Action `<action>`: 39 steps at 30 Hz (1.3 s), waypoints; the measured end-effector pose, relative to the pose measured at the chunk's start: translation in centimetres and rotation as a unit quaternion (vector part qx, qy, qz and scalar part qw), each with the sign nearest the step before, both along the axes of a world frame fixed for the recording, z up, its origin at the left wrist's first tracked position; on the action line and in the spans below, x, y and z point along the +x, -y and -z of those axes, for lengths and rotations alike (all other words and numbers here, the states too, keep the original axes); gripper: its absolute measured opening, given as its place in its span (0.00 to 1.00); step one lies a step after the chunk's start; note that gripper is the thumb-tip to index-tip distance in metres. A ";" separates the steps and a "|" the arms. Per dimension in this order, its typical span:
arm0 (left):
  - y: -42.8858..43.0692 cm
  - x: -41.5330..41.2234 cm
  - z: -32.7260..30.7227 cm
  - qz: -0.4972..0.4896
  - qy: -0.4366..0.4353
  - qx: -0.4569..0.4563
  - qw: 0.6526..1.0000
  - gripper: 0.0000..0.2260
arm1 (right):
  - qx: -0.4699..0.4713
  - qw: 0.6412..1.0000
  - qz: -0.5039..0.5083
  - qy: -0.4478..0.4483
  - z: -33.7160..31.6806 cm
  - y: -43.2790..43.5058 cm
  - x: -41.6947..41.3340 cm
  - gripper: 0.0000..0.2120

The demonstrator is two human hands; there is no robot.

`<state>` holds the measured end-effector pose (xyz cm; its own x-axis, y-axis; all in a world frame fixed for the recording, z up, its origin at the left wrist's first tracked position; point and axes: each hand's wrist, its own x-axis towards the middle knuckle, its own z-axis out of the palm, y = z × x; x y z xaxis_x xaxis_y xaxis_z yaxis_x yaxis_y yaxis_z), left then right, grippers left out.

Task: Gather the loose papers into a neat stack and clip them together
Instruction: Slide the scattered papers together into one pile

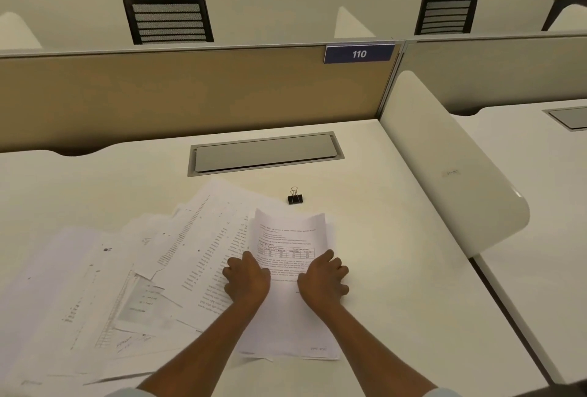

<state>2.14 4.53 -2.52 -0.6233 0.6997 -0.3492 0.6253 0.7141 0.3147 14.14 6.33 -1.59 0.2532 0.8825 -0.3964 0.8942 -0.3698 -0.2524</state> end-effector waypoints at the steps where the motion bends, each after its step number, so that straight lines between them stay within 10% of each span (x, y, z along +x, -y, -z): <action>1: 0.0 -0.2 -0.1 -0.004 0.011 0.006 1.000 0.18 | 0.005 1.000 0.003 -0.001 0.0 0.0 0.1 0.28; 14: -1.8 -4.6 0.2 -0.039 0.109 0.067 0.991 0.14 | 0.089 0.983 0.084 -0.136 0.0 0.2 -0.1 0.10; 21: -3.0 -6.5 -0.3 0.078 -0.043 -0.040 0.995 0.12 | 0.034 0.993 0.085 -0.068 -0.4 0.8 -3.2 0.09; 39: -4.7 -9.2 0.1 0.018 0.097 0.007 0.995 0.22 | 0.035 0.954 0.200 -0.222 -0.8 0.7 -6.8 0.21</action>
